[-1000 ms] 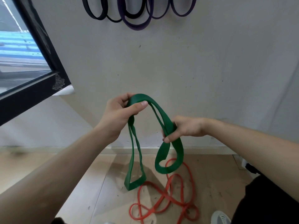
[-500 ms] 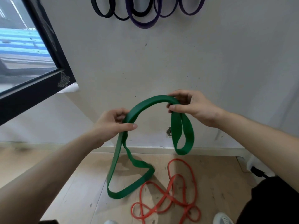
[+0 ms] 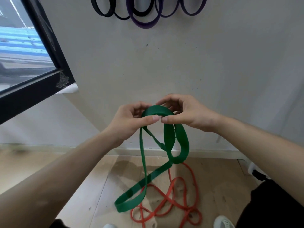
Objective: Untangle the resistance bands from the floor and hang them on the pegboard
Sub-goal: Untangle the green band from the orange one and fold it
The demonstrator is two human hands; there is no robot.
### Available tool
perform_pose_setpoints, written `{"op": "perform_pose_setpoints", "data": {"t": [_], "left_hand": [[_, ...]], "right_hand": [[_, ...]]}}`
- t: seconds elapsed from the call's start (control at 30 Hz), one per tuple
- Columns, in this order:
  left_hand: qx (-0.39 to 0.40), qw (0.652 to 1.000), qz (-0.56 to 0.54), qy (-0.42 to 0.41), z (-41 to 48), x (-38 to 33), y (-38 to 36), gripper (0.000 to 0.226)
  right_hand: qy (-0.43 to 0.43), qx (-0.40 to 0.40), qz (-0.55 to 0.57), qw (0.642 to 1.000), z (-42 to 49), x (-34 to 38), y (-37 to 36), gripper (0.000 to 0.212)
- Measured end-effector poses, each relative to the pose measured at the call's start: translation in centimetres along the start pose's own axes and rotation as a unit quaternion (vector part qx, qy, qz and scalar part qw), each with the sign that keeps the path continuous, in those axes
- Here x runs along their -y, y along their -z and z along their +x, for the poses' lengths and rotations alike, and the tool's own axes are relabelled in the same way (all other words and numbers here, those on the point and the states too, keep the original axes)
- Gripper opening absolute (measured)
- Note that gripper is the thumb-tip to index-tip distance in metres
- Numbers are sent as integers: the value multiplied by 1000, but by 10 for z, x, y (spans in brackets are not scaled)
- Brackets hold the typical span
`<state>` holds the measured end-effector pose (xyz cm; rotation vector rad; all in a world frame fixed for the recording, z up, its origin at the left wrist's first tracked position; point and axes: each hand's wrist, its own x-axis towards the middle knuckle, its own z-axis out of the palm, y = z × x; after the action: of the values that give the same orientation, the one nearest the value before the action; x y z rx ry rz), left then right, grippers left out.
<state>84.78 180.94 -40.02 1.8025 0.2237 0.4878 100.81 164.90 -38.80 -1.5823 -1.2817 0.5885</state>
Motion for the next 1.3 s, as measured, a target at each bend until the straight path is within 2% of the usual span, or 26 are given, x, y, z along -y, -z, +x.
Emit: {"op": "perform_pose_setpoints", "data": {"t": [0.13,0.27,0.43,0.57,0.8,0.87,0.93,1.0,1.2,1.3], "left_hand": [[-26,999,-20,-7,1,-5,-2,41],[-73,997,-35,-15,2,-9,1,35],[-132,989,-61,-33,3,-10,10,27],[-164,984,-63,-41,4,-10,20,27],[-188,979,-66,-49,3,-10,30,25],[-193,978,-67,-50,2,-9,32,26],[-197,977,-63,-51,2,-9,34,26],[-202,976,-59,-52,2,-9,36,29],[-224,974,-17,-18,-1,5,54,29],[-222,974,21,27,-4,19,60,24]], "right_hand": [[-53,70,-13,996,-1,-23,8,42],[-130,128,-74,980,-2,-66,6,29],[-186,116,-109,970,1,-94,-3,18],[-242,141,-95,955,1,-99,-21,37],[-243,-6,22,970,17,-106,-53,78],[-252,-20,45,967,23,-110,-56,69],[-262,-22,64,963,28,-115,-58,40],[-271,-23,98,957,33,-116,-59,22],[-271,-59,121,953,39,-107,-47,8],[-257,-90,145,951,39,-99,-36,10]]}}
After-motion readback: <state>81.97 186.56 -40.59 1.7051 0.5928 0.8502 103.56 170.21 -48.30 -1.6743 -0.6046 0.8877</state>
